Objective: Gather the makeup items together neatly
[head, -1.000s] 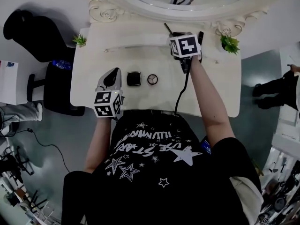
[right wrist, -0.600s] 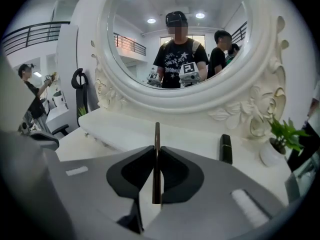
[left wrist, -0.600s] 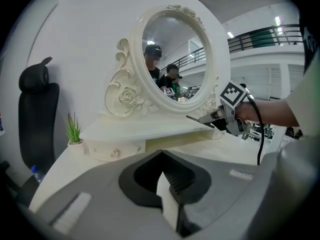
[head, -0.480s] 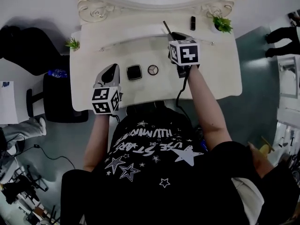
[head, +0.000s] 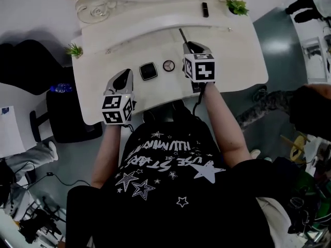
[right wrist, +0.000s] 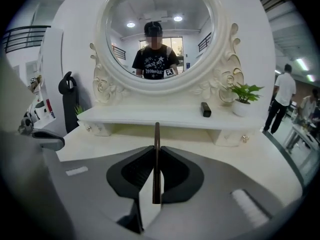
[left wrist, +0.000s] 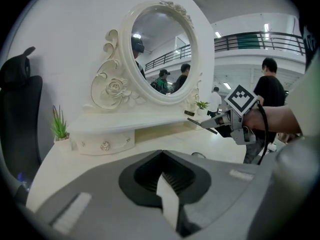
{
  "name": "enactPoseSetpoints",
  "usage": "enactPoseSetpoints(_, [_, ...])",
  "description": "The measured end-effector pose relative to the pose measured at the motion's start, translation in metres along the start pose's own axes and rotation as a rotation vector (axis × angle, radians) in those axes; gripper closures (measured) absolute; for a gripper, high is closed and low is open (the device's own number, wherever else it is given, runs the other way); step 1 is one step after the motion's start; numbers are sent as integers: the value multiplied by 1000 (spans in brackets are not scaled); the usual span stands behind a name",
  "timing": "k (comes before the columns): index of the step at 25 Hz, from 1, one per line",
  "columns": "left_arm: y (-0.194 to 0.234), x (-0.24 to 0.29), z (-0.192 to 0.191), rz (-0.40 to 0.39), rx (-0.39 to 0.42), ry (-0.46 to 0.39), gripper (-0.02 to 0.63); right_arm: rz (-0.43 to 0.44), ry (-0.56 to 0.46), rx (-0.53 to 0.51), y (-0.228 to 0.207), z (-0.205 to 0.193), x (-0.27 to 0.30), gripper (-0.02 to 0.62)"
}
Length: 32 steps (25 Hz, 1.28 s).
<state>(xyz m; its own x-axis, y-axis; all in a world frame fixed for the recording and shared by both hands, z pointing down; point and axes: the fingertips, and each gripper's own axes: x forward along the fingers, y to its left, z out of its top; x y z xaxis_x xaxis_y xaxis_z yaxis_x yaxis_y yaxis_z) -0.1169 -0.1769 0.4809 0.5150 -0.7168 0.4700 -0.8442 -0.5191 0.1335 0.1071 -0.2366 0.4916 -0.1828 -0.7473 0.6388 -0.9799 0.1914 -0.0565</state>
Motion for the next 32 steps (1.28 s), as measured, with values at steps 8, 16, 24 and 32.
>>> enactPoseSetpoints(8, [0, -2, -14, -58, 14, 28, 606, -79, 65, 109, 5, -55, -2, 528])
enactPoseSetpoints(16, [-2, -7, -26, -87, 22, 51, 606, -97, 128, 126, 15, -91, 4, 528])
enactPoseSetpoints(24, [-3, -11, -31, -89, 19, 57, 606, -102, 166, 86, 15, -102, 14, 526])
enactPoseSetpoints(32, [-8, -11, -33, -85, 20, 62, 606, -89, 170, 85, 15, -102, 16, 519])
